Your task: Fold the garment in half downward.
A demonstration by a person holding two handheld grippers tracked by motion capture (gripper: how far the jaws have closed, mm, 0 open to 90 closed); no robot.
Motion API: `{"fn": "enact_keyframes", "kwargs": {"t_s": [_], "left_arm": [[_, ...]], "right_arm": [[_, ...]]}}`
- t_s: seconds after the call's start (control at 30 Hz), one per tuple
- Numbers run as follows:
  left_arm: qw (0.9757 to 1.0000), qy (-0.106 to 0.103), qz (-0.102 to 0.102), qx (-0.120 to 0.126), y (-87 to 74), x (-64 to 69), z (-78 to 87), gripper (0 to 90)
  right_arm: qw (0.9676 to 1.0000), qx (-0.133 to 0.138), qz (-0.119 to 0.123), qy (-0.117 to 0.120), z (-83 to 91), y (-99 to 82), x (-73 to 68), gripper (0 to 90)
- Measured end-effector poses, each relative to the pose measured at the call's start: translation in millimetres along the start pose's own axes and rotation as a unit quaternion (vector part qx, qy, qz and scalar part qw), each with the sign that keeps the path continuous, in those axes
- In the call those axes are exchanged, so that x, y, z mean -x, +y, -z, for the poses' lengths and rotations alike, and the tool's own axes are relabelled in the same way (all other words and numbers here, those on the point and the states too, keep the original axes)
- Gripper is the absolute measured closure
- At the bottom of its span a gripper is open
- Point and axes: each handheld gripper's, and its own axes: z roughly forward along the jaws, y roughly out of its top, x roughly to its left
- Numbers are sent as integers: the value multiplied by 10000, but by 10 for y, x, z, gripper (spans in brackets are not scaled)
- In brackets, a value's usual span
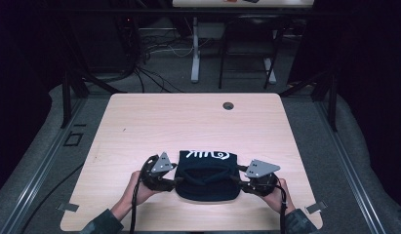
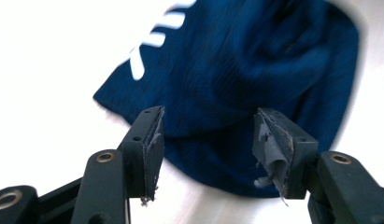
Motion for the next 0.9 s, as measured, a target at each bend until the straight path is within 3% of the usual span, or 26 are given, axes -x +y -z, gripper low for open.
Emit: {"fn": "enact_keyframes", "kwargs": {"t_s": [0.17, 0.2, 0.37, 0.5, 0.53, 0.57, 0.73, 0.9], "left_arm": [[9997, 31, -16, 232, 129, -20, 99, 411], [9994, 134, 29, 313, 172, -64, 93, 411], [9985, 433, 318, 110, 194, -229, -134, 409], [9980, 366, 504, -68, 163, -315, -310, 399], [9980, 366, 504, -68, 163, -315, -310, 397], [9984, 315, 455, -143, 148, -289, -377, 394], [9988, 274, 338, -244, 102, -204, -435, 395], [9986, 385, 185, -298, 59, -105, -437, 373]], "right_arm": [[9999, 25, -153, -47, -49, 108, 21, 548], [9994, 5, -331, -88, -116, 166, 47, 536], [9980, -120, -592, -202, -323, 224, 96, 536], [9956, -244, -866, -270, -447, 218, 150, 535], [9956, -244, -866, -270, -447, 218, 150, 535], [9940, -303, -1019, -275, -490, 202, 180, 525], [9925, -451, -1122, -181, -502, 155, 174, 475], [9907, -665, -1178, -173, -472, 107, 95, 335]]}}
